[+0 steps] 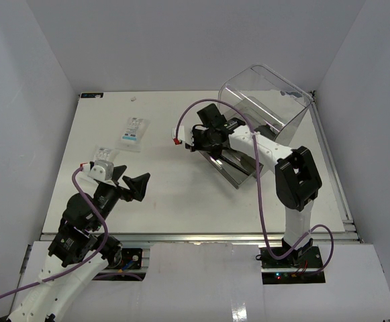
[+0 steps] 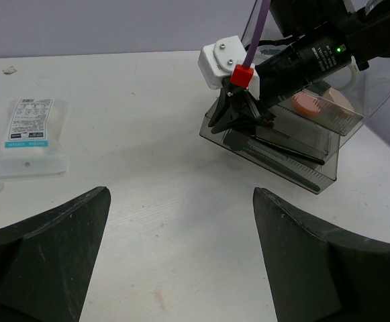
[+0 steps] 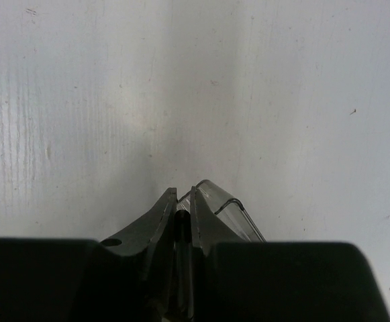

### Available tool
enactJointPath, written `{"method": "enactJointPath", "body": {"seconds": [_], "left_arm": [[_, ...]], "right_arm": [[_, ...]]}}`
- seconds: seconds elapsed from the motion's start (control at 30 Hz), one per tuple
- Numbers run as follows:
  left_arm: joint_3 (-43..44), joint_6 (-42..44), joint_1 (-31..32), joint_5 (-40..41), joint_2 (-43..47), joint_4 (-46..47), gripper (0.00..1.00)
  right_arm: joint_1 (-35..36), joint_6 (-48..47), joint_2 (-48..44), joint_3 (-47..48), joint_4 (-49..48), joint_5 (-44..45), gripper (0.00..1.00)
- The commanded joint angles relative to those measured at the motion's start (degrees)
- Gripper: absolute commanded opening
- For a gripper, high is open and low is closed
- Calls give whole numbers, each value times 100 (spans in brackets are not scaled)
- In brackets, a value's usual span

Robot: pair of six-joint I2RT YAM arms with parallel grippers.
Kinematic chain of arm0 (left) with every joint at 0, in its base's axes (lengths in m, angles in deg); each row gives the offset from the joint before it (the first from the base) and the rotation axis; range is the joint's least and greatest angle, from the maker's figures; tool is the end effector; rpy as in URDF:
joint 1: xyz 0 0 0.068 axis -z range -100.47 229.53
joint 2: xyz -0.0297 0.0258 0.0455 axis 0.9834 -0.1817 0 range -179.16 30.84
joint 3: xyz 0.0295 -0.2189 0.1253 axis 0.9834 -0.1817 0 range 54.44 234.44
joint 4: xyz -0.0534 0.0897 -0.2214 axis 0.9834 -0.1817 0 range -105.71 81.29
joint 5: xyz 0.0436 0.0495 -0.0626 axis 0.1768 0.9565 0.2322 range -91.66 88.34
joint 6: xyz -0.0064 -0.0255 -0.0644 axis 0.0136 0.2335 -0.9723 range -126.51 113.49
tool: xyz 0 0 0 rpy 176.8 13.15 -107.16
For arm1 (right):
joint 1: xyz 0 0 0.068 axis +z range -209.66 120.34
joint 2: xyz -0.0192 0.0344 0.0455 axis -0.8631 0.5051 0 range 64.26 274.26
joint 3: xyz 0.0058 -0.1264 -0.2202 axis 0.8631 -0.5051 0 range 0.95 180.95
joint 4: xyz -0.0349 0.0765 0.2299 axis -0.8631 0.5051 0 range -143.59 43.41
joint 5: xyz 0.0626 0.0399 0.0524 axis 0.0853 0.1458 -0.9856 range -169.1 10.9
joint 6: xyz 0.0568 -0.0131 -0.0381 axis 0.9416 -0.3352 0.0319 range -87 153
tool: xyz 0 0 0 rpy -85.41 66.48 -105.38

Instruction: Organize the makeup

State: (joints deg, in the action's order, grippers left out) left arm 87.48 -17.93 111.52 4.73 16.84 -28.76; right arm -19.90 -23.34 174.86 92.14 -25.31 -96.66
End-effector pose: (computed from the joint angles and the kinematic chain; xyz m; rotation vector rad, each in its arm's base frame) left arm 0.0951 -0.0519 0.3012 0.2005 1.5984 -0.5009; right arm 0.3168 0.2858 0.2288 -1.8502 1.4730 0.2291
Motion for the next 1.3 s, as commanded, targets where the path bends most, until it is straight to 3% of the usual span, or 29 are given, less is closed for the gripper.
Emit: {"method": "enactJointPath", "body": {"seconds": [0.0, 0.4, 0.5, 0.6, 0.73, 0.83, 0.9, 0.97, 1.27], "left_arm": [[-17, 34, -35, -77, 37, 107, 98], [-25, 43, -35, -130, 46, 108, 98], [-17, 43, -35, -138, 41, 116, 98], [-17, 42, -35, -131, 56, 116, 98], [-17, 43, -35, -143, 64, 107, 98], [-17, 43, -35, -156, 64, 116, 98], [-17, 43, -35, -156, 56, 116, 98], [-25, 43, -35, -159, 61, 122, 98], [-25, 43, -35, -133, 78, 116, 98]], "right_arm": [[22, 378, -451, 119, -190, 295, 12], [-155, 1571, -768, -139, -305, 1608, 11], [-182, 1724, -792, -195, -305, 1686, 20], [-206, 1893, -873, -246, -305, 1703, 36], [-206, 2027, -1212, -357, -189, 977, 41], [-206, 1925, -1440, -350, 152, -60, 37], [-183, 1693, -1550, -420, 522, -1205, 30], [3, 1624, -1617, -660, 624, -1513, 23], [790, 2567, -1107, -1537, 115, 767, 11]]}}
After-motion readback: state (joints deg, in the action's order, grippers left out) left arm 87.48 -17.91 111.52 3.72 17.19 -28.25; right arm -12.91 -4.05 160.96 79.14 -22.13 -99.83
